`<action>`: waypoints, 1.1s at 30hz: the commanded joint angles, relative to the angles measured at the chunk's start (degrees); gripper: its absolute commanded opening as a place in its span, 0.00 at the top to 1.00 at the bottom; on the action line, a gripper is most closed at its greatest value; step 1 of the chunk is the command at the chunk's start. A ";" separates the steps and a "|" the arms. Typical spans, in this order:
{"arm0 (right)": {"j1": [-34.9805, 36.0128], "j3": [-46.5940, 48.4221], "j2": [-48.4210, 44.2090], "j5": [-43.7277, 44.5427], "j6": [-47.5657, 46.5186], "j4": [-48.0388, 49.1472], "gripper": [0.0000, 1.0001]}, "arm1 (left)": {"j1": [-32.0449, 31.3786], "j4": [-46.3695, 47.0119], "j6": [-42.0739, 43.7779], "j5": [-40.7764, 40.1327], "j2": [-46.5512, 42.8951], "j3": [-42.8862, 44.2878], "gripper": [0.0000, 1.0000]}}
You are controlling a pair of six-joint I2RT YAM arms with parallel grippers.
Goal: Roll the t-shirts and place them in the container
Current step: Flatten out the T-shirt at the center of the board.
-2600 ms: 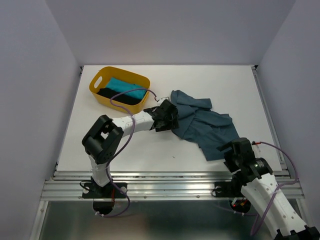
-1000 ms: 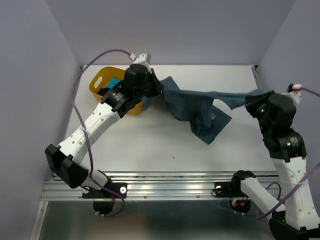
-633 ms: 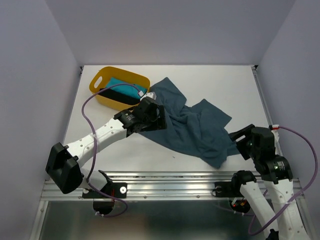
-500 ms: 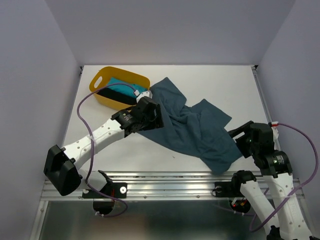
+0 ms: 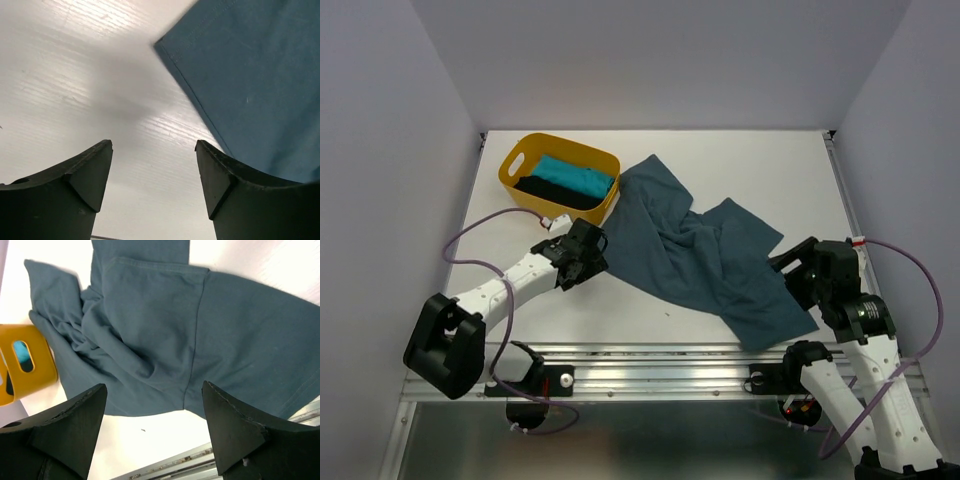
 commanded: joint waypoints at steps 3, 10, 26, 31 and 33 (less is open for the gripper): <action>-0.29 -1.19 -0.69 -2.02 -1.13 2.64 0.17 | 1.89 10.18 -1.45 -2.27 2.97 -1.14 0.20; -0.29 -1.54 -1.31 -2.37 -1.31 2.37 0.17 | 3.39 17.05 0.83 -0.86 9.84 -0.27 0.28; -0.29 -3.12 0.53 0.35 0.53 1.23 0.15 | 3.22 21.36 2.94 1.33 20.39 3.51 0.55; -0.29 -3.74 1.59 1.14 0.89 1.05 0.14 | 3.13 20.74 5.05 1.16 21.36 5.36 0.98; -0.29 -3.74 2.55 1.23 0.27 1.14 0.13 | 3.22 20.04 5.58 0.72 20.57 5.80 1.00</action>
